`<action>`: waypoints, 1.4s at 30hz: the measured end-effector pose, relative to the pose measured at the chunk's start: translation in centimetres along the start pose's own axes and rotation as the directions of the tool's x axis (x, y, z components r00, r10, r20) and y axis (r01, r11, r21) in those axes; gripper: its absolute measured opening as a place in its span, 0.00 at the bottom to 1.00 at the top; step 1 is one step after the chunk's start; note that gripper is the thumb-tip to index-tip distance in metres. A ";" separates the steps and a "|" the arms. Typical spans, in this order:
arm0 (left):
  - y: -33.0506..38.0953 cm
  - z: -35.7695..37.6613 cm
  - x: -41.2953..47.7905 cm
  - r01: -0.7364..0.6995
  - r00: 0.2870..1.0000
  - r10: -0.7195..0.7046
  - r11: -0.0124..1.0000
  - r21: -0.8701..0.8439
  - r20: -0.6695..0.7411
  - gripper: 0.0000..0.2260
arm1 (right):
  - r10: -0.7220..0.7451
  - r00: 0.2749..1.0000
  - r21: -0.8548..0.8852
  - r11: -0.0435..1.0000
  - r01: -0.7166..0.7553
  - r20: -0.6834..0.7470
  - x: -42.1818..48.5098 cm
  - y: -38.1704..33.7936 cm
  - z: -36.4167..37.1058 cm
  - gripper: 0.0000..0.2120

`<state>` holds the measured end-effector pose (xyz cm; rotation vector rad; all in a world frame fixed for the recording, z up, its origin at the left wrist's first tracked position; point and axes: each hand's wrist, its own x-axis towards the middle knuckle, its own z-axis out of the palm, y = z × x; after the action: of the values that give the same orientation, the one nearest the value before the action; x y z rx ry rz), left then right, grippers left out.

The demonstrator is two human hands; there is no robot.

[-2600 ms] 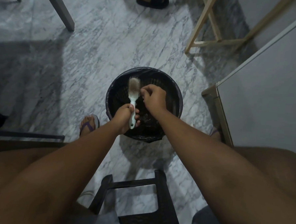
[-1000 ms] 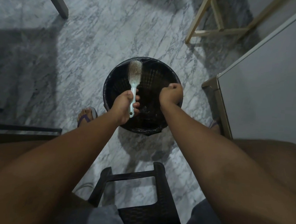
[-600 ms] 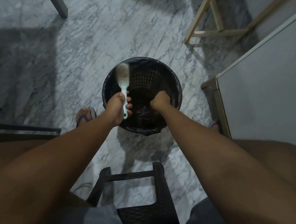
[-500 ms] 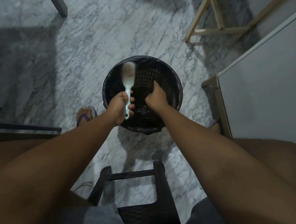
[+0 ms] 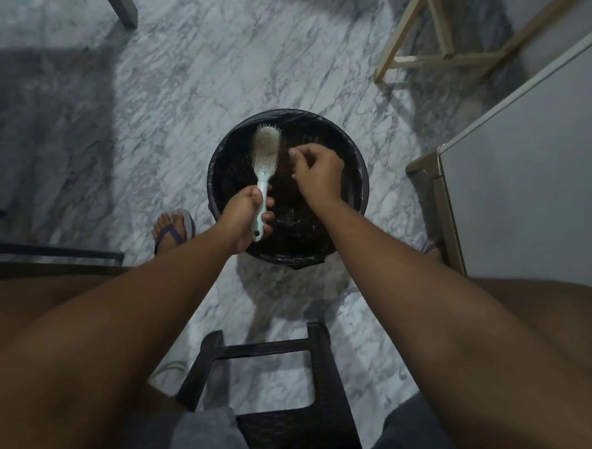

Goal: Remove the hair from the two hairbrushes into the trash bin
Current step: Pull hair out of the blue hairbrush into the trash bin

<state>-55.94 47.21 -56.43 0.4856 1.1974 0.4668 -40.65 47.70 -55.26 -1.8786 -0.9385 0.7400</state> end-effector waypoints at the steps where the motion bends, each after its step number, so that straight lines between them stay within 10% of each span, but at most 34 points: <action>1: -0.1 0.0 0.1 0.002 1.000 -0.003 1.000 -0.021 -0.020 0.10 | -0.045 0.998 0.024 0.999 0.046 -0.042 0.1 -0.2 -0.2 0.06; 8: -0.5 0.1 0.1 0.036 0.994 -0.053 0.984 -0.172 -0.092 0.13 | -0.309 0.888 0.094 0.928 0.359 -0.341 1.7 -3.5 -2.0 0.08; 13: -0.4 0.0 -0.2 0.015 0.995 -0.031 0.986 -0.166 -0.091 0.13 | -0.163 0.849 0.174 0.943 0.284 -0.502 1.1 -3.6 -3.5 0.06; 16: -0.2 0.1 -0.3 0.007 0.998 -0.015 0.994 -0.113 -0.067 0.13 | 0.095 0.995 -0.200 0.975 -0.099 -0.028 0.3 -1.1 -4.3 0.08; 18: -0.3 0.1 -0.2 0.010 0.999 -0.013 0.998 -0.069 -0.038 0.12 | 0.436 0.837 -0.682 0.723 -0.107 0.331 -0.5 -0.2 -4.3 0.18; 20: -0.4 0.2 -0.2 0.015 1.000 -0.016 0.999 -0.031 -0.014 0.12 | 0.529 0.737 -0.783 0.622 0.001 0.420 -0.6 0.0 -3.8 0.29; 23: -0.6 0.3 -0.2 0.017 1.000 -0.017 1.000 0.007 0.014 0.11 | 0.237 0.906 -0.414 0.907 -0.078 0.350 -0.4 -1.1 -2.9 0.33; 26: -0.7 0.4 -0.2 0.020 0.999 -0.022 0.999 0.045 0.043 0.12 | 0.200 0.951 -0.066 0.980 -0.190 0.238 0.4 -2.1 -1.7 0.35; 32: -0.5 0.4 -0.1 0.003 0.998 -0.006 0.999 0.048 0.065 0.13 | 0.065 0.988 -0.072 0.996 -0.055 0.140 1.6 -1.7 -1.5 0.05; 42: -0.3 1.2 -0.1 0.036 0.998 -0.043 0.987 -0.160 -0.040 0.12 | -0.329 0.905 0.075 0.930 0.360 -0.271 1.3 -3.6 -3.9 0.05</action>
<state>-54.78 46.74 -56.18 0.3157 1.1988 0.5366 -38.04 48.20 -50.51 -1.5937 -0.9998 0.3252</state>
